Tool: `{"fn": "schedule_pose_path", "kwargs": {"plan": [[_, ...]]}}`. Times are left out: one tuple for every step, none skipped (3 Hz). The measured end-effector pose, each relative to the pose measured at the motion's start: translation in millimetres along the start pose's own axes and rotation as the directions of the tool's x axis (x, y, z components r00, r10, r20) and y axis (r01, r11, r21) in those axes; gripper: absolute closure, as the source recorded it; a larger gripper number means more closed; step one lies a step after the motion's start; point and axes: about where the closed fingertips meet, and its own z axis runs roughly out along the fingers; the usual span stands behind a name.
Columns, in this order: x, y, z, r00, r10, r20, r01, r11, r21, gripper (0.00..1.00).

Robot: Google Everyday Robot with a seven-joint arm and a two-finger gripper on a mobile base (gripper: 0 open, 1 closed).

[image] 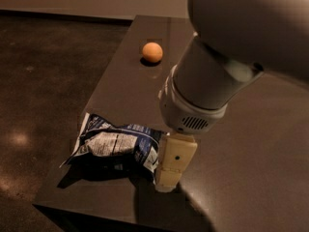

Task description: Pick blue chip bag

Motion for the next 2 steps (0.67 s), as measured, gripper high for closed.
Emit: {"fn": "schedule_pose_path", "kwargs": {"plan": [[-17.3, 4.9, 26.4, 1.000, 0.024, 0.016, -0.023, 0.9997, -0.011, 0.00], [-32.1, 11.9, 46.2, 0.999, 0.038, 0.026, -0.038, 0.9989, -0.028, 0.00]]}}
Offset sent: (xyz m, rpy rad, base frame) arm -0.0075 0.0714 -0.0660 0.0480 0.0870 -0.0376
